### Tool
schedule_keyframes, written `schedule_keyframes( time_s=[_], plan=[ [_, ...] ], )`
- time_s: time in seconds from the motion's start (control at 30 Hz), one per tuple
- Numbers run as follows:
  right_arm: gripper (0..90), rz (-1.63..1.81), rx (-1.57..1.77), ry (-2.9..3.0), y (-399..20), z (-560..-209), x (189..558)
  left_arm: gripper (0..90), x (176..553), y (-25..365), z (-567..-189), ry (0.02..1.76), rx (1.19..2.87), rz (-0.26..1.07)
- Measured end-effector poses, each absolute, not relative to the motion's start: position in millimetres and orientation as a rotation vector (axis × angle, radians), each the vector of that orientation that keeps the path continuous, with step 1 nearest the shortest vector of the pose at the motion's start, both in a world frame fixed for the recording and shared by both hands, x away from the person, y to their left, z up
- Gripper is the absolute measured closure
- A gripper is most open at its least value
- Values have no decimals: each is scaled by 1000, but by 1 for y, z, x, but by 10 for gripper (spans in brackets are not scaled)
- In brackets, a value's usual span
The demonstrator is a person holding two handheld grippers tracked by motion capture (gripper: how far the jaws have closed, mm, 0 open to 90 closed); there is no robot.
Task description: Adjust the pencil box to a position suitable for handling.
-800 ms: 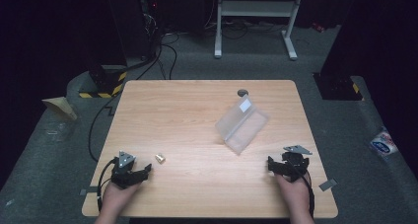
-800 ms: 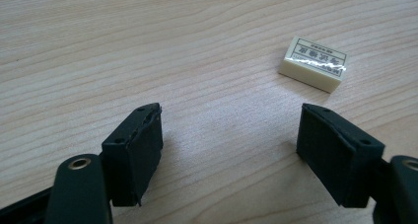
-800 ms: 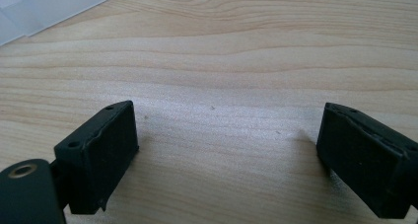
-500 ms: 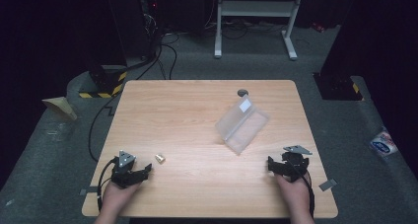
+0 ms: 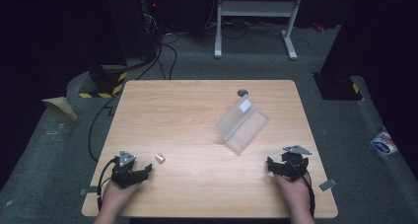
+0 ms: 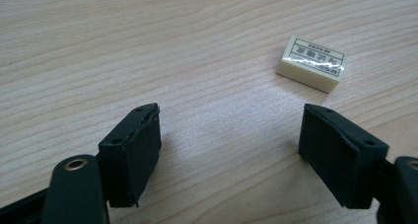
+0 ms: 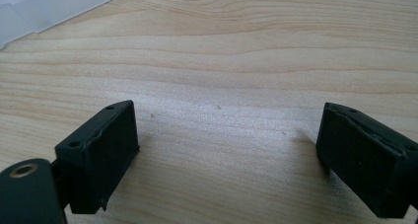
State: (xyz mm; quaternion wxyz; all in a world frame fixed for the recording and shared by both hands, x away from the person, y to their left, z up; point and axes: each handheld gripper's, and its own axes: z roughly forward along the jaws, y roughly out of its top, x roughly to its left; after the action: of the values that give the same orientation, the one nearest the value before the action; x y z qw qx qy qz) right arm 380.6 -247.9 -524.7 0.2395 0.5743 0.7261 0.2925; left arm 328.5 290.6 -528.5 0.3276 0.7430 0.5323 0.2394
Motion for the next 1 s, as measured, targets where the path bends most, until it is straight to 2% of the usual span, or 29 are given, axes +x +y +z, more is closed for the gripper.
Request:
schedule_keyframes(
  time_s=[0.17,0.23,0.63,0.77,1.0],
  plan=[
    [98,799,1556,1989,-248,-525,380,239,329,290,-529,1400,1943,622],
    [112,805,1558,1992,-248,-524,379,194,327,288,-529,1423,1933,634],
    [125,808,1518,1990,-247,-520,376,137,329,294,-530,1416,1946,625],
    [133,834,1494,1984,-246,-517,374,61,332,298,-530,1437,1958,621],
    [131,872,1456,1989,-241,-512,372,2,333,301,-531,1441,1972,607]
  ],
)
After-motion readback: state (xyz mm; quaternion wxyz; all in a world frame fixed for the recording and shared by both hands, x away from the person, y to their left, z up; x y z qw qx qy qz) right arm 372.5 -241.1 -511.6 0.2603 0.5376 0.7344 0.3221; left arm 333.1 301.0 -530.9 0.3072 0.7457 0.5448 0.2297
